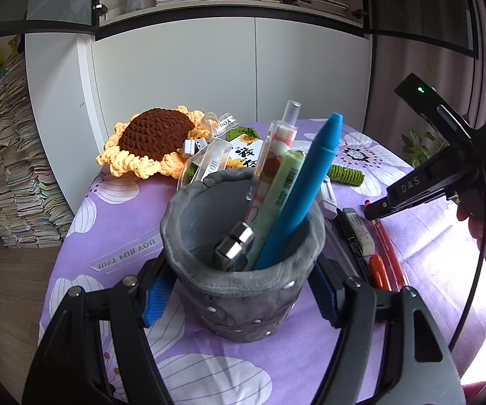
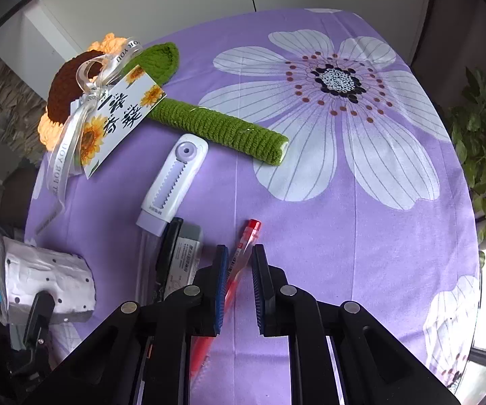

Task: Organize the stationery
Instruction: 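Grasp the red pen with the right tool, then lift the red pen into the gray cup and open the right tool, then move the right tool down to the clear gel pen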

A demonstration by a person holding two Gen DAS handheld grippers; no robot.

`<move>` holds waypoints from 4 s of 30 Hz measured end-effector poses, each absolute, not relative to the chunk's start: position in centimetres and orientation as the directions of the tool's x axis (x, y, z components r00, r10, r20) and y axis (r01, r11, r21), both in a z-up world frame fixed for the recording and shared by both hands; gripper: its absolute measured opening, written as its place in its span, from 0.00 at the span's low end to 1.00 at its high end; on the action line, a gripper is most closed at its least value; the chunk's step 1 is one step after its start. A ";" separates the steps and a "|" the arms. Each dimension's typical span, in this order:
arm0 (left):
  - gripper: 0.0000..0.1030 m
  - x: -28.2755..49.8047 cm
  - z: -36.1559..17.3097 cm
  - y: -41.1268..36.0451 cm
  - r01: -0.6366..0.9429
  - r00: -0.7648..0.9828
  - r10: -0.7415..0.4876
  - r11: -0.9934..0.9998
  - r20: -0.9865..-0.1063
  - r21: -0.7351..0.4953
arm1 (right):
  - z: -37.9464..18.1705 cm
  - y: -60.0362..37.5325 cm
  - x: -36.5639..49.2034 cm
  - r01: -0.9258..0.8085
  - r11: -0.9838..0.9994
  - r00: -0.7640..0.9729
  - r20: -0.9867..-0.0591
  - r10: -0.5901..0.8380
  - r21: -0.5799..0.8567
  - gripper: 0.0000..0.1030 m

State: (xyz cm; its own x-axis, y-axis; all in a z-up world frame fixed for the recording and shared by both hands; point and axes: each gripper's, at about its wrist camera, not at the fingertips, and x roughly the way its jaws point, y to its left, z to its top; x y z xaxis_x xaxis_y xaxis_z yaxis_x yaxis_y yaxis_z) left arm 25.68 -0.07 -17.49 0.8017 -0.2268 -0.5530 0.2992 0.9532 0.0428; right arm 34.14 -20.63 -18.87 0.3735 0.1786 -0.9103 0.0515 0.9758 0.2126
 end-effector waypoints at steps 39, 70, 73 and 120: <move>0.68 25.6 -17.6 -0.2 0.298 0.802 -0.225 0.954 -0.554 0.045 | 1.9 -12.2 22.9 -0.470 0.858 0.738 -0.441 0.511 0.209 0.10; 0.68 25.8 -17.6 -0.5 0.301 0.798 -0.230 0.953 -0.558 0.037 | -7.3 -8.5 28.7 -0.488 0.843 0.574 -0.646 0.504 0.224 0.10; 0.68 25.8 -17.6 -0.4 0.301 0.797 -0.230 0.953 -0.558 0.036 | -6.8 -9.4 28.1 -0.473 0.852 0.594 -0.633 0.496 0.224 0.10; 0.67 25.7 -16.2 2.1 0.189 0.872 -0.106 0.973 -0.478 0.129 | -15.7 -16.1 31.0 -0.156 0.952 0.450 -0.840 0.304 0.262 0.11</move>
